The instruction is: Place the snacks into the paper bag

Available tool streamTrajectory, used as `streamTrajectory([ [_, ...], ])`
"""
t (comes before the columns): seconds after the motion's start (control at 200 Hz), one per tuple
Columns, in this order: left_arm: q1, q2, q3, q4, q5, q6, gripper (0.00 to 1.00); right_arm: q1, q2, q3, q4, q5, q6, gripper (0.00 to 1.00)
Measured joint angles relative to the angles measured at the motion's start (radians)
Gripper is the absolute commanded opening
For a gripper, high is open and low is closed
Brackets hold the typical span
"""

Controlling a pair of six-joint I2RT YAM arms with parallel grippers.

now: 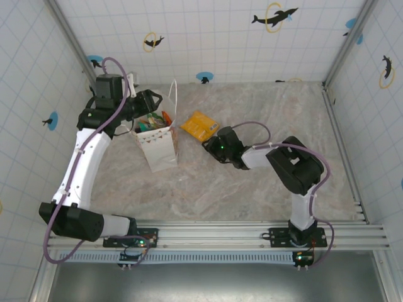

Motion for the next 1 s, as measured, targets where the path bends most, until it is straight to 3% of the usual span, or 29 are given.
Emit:
streamTrajectory([
  [0.47, 0.009, 0.000, 0.000, 0.001, 0.013, 0.000, 0.62, 0.000, 0.154, 0.134, 0.089, 0.021, 0.123, 0.41],
  [0.545, 0.013, 0.000, 0.000, 0.001, 0.013, 0.000, 0.62, 0.000, 0.157, 0.135, 0.092, 0.032, 0.135, 0.35],
  [0.776, 0.016, 0.000, 0.000, 0.001, 0.021, 0.000, 0.61, -0.005, 0.175, 0.142, 0.074, 0.066, 0.113, 0.00],
  [0.996, 0.018, 0.000, 0.000, 0.012, 0.052, 0.036, 0.59, -0.014, 0.134, 0.121, 0.035, 0.082, 0.007, 0.00],
])
